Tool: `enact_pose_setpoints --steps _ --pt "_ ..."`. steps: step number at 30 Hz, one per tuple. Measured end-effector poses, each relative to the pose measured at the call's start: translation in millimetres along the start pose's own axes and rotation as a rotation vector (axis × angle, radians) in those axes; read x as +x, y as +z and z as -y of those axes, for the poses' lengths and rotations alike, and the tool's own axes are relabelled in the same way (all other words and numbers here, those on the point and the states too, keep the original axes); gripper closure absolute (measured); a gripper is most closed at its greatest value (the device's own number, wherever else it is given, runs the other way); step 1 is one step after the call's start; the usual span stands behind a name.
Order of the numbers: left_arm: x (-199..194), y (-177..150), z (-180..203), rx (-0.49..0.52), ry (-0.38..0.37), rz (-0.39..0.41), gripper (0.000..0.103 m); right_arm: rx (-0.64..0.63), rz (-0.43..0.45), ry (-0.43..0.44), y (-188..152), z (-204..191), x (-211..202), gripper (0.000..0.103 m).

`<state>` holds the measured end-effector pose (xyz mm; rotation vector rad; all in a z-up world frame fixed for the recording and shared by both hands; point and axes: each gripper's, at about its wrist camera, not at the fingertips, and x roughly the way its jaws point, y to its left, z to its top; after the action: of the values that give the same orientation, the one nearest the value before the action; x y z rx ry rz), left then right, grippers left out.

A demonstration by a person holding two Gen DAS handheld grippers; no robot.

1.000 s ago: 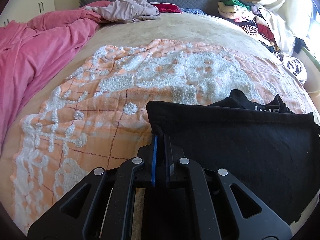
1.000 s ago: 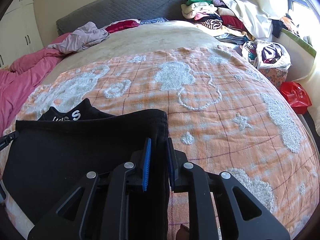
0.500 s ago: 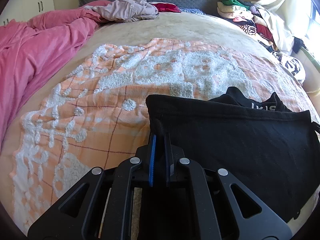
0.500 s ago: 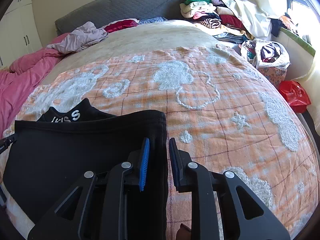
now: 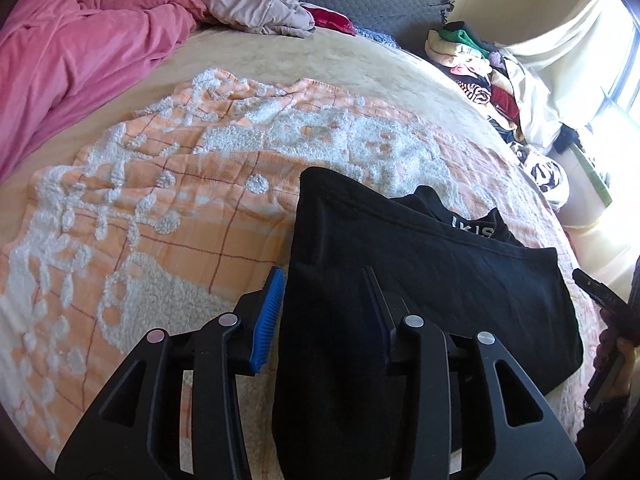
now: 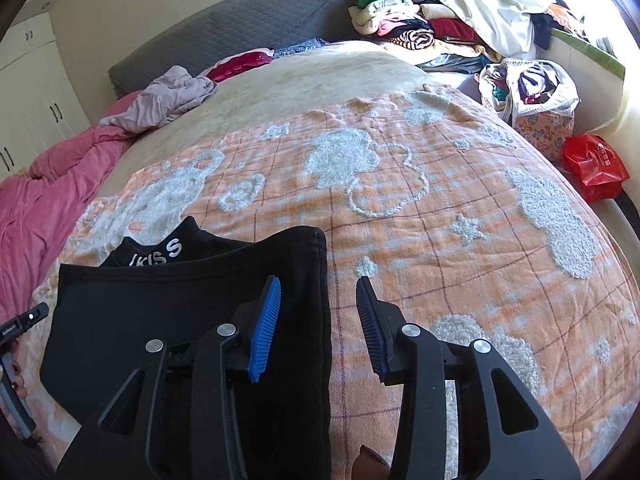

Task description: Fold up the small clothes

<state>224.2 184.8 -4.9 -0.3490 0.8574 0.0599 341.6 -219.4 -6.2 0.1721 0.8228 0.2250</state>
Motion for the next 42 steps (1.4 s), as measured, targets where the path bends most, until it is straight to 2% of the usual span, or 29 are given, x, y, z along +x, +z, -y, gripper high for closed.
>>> enact_pose_setpoints --steps 2,7,9,12,18,20,28,32,36,39,42 --pt "-2.9 -4.3 -5.5 -0.019 -0.039 -0.020 0.064 -0.006 0.015 -0.014 -2.8 -1.1 -8.0 0.059" --pt "-6.3 -26.8 -11.6 0.002 -0.110 -0.056 0.064 0.013 0.028 -0.011 -15.8 3.7 -27.9 0.054" --pt "-8.0 -35.1 -13.4 0.017 -0.134 -0.053 0.064 0.034 0.024 -0.004 -21.9 8.0 -34.3 0.047" --pt "-4.2 -37.7 -20.5 -0.009 -0.180 -0.056 0.062 0.083 0.005 0.030 -31.7 14.6 -40.2 0.047" --pt "12.3 -43.6 -30.2 -0.071 -0.242 -0.116 0.062 0.142 -0.058 0.079 -53.2 19.1 -38.0 0.047" --pt "12.3 -44.4 -32.5 -0.092 -0.254 -0.118 0.062 0.159 -0.076 0.106 -60.8 18.8 -36.8 0.047" --pt "9.4 -49.0 -34.7 -0.149 -0.255 -0.134 0.062 0.146 -0.125 0.120 -72.3 8.4 -25.2 0.047" --pt "7.9 -53.1 -36.4 -0.194 -0.275 -0.153 0.063 0.172 -0.153 0.142 -75.2 12.6 -20.0 0.056" --pt "5.0 -57.9 -35.4 -0.197 -0.274 -0.161 0.063 0.181 -0.160 0.164 -75.3 13.6 -19.9 0.070" --pt "5.3 -59.2 -36.5 -0.205 -0.278 -0.158 0.063 0.170 -0.158 0.159 -75.4 11.4 -19.8 0.072" --pt "5.4 -58.4 -34.7 -0.200 -0.281 -0.152 0.074 0.175 -0.155 0.168 -75.2 10.7 -20.9 0.079"
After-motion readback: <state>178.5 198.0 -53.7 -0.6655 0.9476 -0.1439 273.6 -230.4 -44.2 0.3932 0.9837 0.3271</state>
